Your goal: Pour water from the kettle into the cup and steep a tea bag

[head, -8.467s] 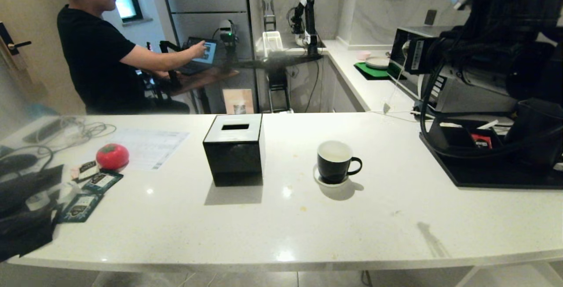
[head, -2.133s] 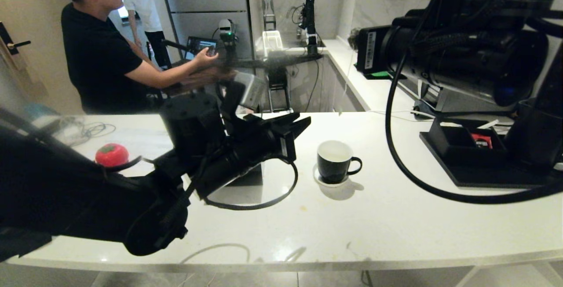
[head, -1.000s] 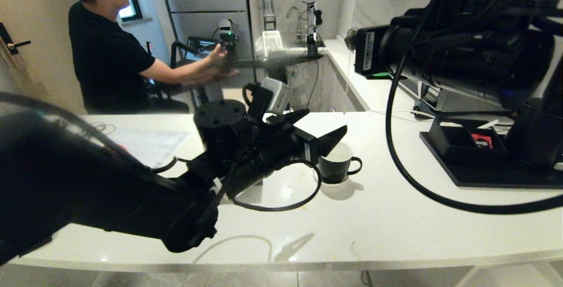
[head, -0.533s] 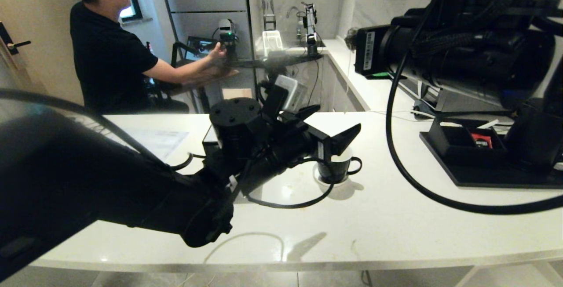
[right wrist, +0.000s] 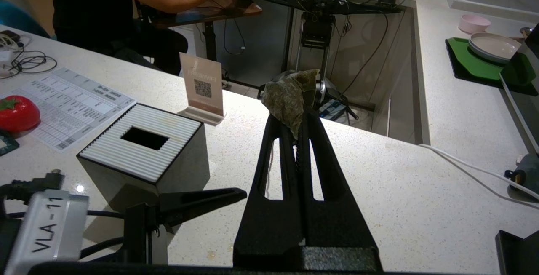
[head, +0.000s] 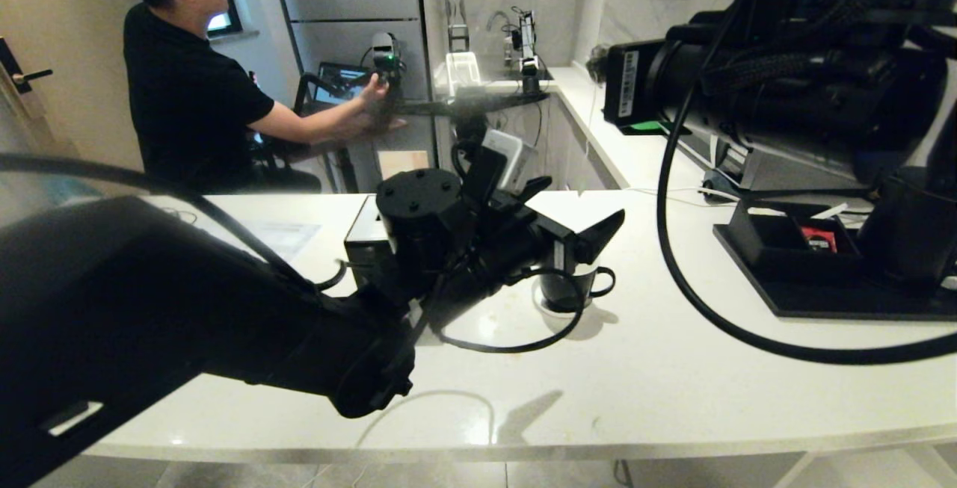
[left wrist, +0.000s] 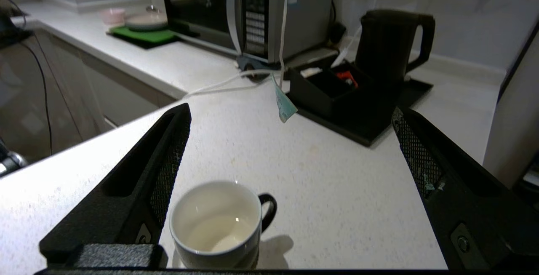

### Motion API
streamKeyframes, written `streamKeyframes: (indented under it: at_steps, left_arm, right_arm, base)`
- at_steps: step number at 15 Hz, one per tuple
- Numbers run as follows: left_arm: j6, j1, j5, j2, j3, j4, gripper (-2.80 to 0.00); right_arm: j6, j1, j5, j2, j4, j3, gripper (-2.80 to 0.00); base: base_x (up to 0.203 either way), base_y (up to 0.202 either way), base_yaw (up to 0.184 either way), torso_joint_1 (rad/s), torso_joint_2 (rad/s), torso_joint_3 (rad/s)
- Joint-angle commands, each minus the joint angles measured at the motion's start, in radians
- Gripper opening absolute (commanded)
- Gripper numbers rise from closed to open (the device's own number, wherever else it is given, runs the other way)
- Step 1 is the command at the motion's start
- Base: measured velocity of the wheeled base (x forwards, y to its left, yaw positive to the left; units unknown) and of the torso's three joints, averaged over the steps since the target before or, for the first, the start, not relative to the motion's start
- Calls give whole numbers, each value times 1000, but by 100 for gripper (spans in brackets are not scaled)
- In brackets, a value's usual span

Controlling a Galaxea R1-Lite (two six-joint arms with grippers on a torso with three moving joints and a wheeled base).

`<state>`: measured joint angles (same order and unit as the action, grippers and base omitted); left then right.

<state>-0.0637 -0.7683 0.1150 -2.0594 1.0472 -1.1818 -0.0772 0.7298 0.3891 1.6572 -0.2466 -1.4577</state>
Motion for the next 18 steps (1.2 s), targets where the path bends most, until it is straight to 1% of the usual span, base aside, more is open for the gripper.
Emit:
streamKeyframes:
  at_steps: [1, 3, 6, 18]
  left_arm:
    - [-3, 1, 1, -15, 0, -50, 0]
    - [-2, 0, 0, -30, -1, -87, 0]
    - [-4, 0, 0, -31, -1, -87, 0]
    - [-4, 1, 0, -39, 2, -88, 0]
  right_arm:
    - [-1, 0, 2, -1, -2, 0, -280]
    - [-1, 0, 1, -4, -2, 2, -280]
    - [-1, 0, 2, -16, -5, 25, -280]
    - [-1, 0, -4, -13, -5, 30, -280]
  base:
    - [0, 0, 0, 0, 0, 0]
    - [0, 0, 0, 0, 0, 0]
    - [0, 0, 0, 0, 0, 0]
    - [0, 0, 0, 0, 0, 0]
